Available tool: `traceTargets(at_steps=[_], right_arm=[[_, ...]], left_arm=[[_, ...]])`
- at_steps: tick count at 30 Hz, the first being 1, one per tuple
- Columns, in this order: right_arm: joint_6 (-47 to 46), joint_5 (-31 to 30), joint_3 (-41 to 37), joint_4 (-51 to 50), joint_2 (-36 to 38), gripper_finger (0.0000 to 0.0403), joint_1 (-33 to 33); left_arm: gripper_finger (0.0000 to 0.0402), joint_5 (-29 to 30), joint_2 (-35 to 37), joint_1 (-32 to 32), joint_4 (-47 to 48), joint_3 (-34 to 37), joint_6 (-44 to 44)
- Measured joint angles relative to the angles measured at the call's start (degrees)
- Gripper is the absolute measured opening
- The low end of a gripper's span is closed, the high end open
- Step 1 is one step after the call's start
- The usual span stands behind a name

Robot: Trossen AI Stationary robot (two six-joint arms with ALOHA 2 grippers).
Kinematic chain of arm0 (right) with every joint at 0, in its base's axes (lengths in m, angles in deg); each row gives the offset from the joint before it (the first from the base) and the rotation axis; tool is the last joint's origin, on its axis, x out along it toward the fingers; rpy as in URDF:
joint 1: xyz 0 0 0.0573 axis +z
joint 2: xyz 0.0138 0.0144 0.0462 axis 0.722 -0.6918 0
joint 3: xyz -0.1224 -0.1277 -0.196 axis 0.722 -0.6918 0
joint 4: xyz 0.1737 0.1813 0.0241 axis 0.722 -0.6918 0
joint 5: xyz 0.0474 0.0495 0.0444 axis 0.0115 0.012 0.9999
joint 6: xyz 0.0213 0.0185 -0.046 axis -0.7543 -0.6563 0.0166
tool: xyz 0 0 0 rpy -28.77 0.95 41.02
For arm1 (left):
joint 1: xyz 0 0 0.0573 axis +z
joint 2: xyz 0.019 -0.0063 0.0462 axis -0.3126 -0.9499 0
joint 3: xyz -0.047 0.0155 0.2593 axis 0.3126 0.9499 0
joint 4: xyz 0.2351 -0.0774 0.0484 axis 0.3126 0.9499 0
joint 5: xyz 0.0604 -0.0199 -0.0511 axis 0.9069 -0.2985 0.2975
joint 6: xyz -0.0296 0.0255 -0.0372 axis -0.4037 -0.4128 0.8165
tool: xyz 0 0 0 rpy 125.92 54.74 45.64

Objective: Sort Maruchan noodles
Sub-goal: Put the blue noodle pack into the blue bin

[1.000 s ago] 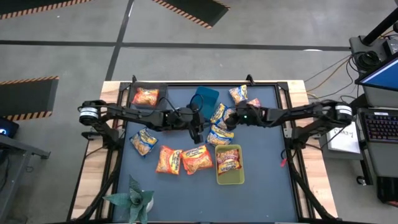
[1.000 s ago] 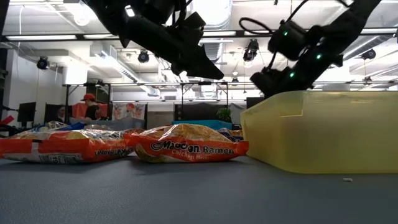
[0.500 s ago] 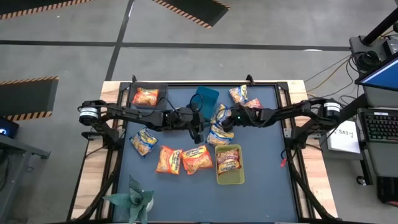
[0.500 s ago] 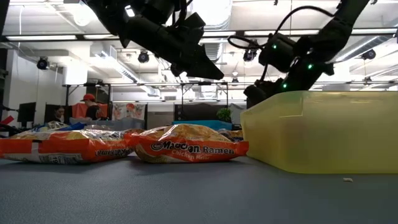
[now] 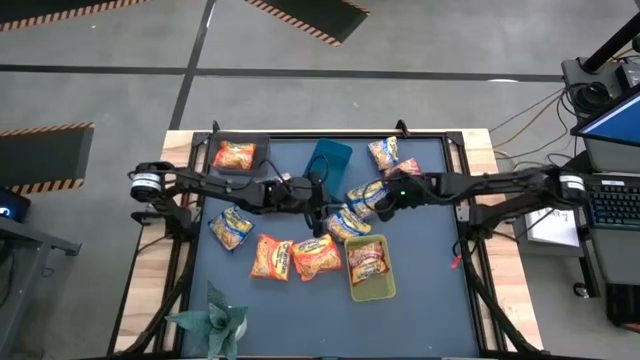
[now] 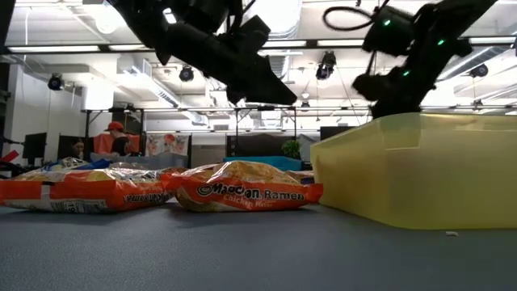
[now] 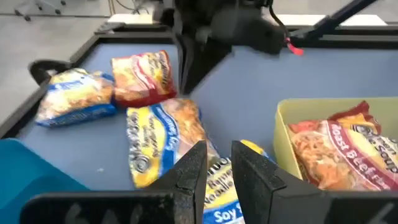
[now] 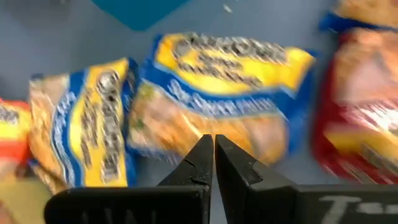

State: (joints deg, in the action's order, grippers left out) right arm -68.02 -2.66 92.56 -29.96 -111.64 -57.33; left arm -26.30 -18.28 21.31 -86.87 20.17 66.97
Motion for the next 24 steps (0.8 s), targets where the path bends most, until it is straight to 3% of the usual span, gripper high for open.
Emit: traceTargets(at_steps=[6, 16, 20, 24], right_arm=[[-2.0, -0.3, -0.5, -9.1, 7.8, 0.0008, 0.0], [-4.6, -2.2, -2.4, -7.8, 9.9, 0.0011, 0.0], [-5.5, -1.7, -2.7, -6.3, 8.5, 0.0036, -0.2], [-6.1, -0.9, -2.9, -5.1, 6.6, 0.0088, -1.0]], left_arm=[[0.0052, 0.0, -6.7, 0.1, -2.7, -3.3, 0.2], [0.0003, -1.0, -17.4, 3.8, 4.5, -15.4, -6.3], [0.0001, -3.4, -21.1, 4.4, 7.8, -19.2, -6.6], [0.0000, -4.3, -24.1, 4.2, 9.5, -21.5, -7.3]])
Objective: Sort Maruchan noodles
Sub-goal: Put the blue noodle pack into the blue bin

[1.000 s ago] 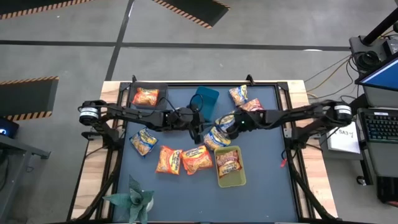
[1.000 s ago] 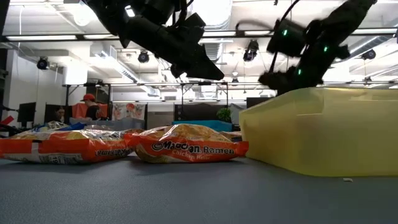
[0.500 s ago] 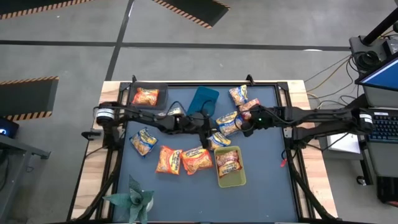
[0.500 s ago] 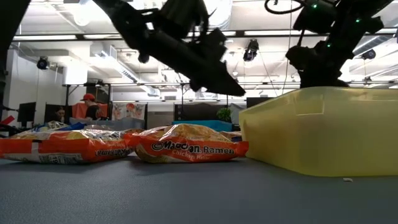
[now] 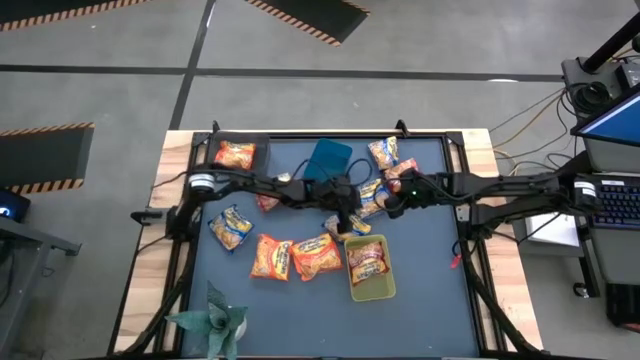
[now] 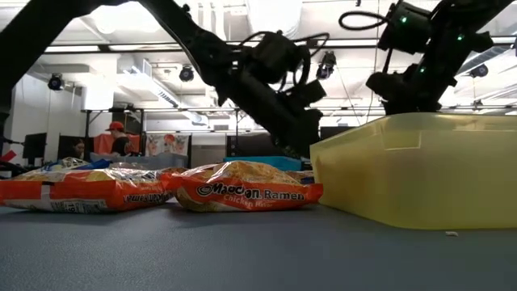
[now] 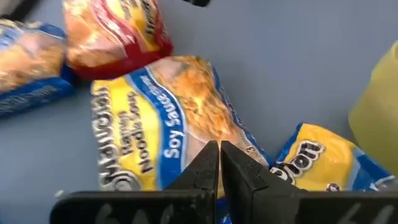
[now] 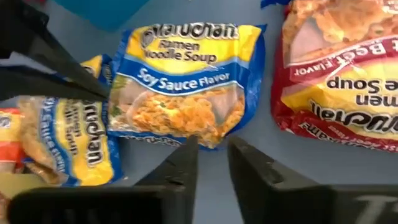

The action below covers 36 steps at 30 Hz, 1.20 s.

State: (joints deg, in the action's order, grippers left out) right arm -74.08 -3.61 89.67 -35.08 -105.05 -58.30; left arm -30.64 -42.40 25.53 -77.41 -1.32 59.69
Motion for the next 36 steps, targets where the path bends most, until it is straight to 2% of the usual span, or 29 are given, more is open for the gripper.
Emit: traceTargets(at_steps=[5, 8, 14, 22, 31, 36], right_arm=[[0.3, 1.3, -0.5, 0.9, -1.9, 0.0174, -1.5], [0.4, 1.9, -2.2, 5.0, -2.9, 0.0221, -2.9], [0.1, 6.5, -7.2, 16.7, -5.0, 0.0278, -6.3], [-1.1, 10.5, -11.7, 30.9, -8.7, 0.0290, -9.0], [-4.2, 12.2, -16.6, 52.3, -18.1, 0.0290, -9.0], [-4.8, 14.9, -18.1, 64.7, -22.5, 0.0273, -9.0]], left_arm=[[0.0000, 0.2, -1.5, 0.1, 2.5, -0.9, 0.1], [0.0000, 0.3, -1.8, 0.4, 2.6, -0.8, 0.2], [0.0000, 0.4, -1.8, 0.7, 4.3, -0.5, 0.4], [0.0000, 0.5, -1.7, 0.7, 4.9, -0.1, 1.7], [0.0000, 0.6, -1.6, 0.7, 4.4, 0.7, 2.2], [0.0000, 0.6, -1.6, 0.7, 4.1, 0.7, 2.2]])
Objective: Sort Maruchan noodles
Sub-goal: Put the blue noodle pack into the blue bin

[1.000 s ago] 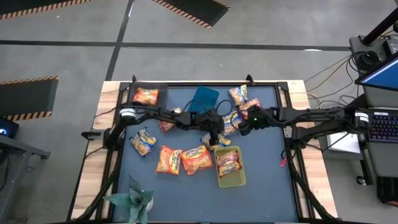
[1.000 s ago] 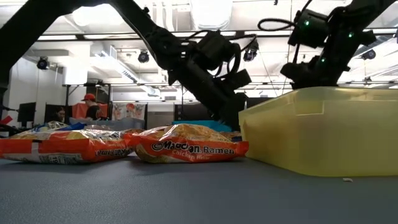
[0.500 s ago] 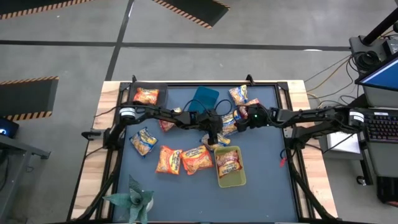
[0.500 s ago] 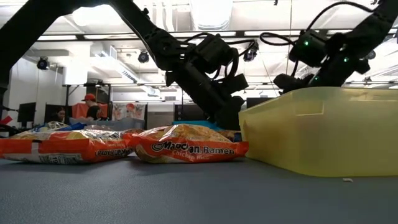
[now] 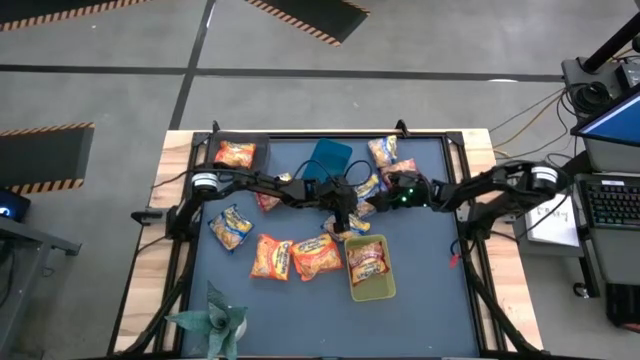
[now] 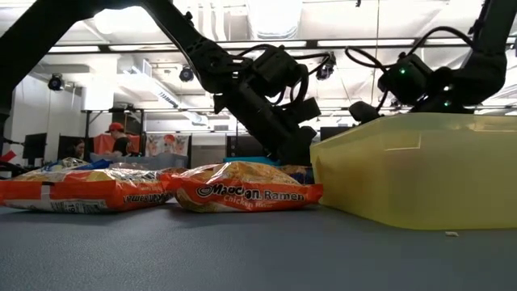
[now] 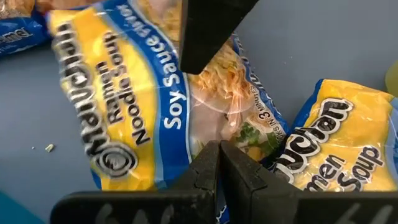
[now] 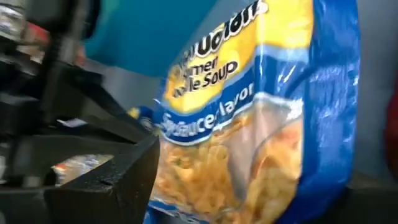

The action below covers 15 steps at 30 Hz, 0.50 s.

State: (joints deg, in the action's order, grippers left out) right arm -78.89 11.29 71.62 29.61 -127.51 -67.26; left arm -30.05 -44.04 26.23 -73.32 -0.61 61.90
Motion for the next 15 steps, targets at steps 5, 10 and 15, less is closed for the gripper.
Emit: traceTargets(at_steps=[5, 10, 15], right_arm=[[-0.2, 0.1, 0.1, 1.5, -1.2, 0.0214, 0.0], [-0.2, 0.2, 0.2, 0.8, -0.2, 0.0131, 0.0], [1.0, 0.2, 0.2, -2.4, 3.3, 0.0071, 0.0]], left_arm=[[0.0000, 0.0, 0.0, 0.0, -0.1, 0.0, 0.0], [0.0000, 0.0, 0.2, 0.0, -0.2, 0.1, 0.5], [0.0000, -0.1, 2.2, -0.1, 0.3, 0.3, 0.7]])
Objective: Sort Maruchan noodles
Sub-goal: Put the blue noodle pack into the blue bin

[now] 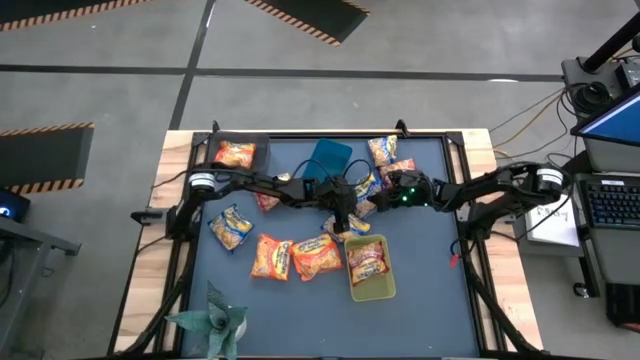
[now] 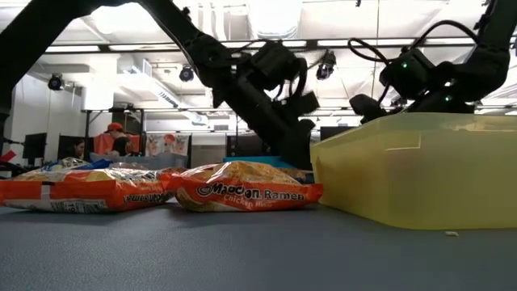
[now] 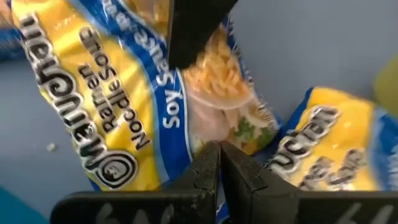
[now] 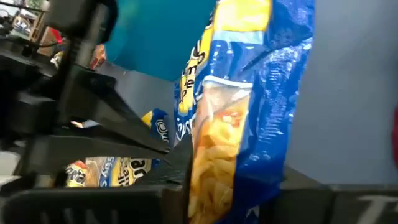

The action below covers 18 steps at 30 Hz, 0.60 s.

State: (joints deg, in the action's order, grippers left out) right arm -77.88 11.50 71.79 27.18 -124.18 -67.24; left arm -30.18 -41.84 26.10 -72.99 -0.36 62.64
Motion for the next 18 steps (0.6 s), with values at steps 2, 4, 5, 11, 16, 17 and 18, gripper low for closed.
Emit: traceTargets(at_steps=[2, 4, 5, 11, 16, 17, 18], right_arm=[[0.6, -0.3, 0.0, -1.5, 1.6, 0.0066, 0.0], [0.8, -0.4, -0.1, -2.9, 3.4, 0.0066, 0.0], [0.9, -0.6, 0.0, -3.7, 4.3, 0.0066, 0.0], [2.8, -3.0, 2.0, -10.5, 9.9, 0.0066, 0.0], [7.1, -5.5, 8.2, -23.5, 13.2, 0.0066, 0.0], [8.4, -6.5, 10.0, -26.6, 13.4, 0.0066, 0.0], [9.7, -7.4, 11.9, -29.6, 13.6, 0.0066, 0.0]], left_arm=[[0.0000, 0.0, 1.3, 0.0, -0.4, 0.0, -0.1], [0.0000, 0.0, 2.6, -0.1, -0.5, 0.0, -0.6], [0.0000, 0.0, 3.3, -0.2, -0.3, 0.0, -0.8], [0.0000, 0.0, 10.0, -1.2, 0.7, 0.5, -2.9], [0.0000, 0.0, 18.3, -2.4, 0.6, 4.7, -4.1], [0.0000, 0.0, 20.2, -2.6, 0.3, 5.7, -4.2], [0.0000, 0.0, 22.1, -2.8, -0.2, 6.9, -4.2]])
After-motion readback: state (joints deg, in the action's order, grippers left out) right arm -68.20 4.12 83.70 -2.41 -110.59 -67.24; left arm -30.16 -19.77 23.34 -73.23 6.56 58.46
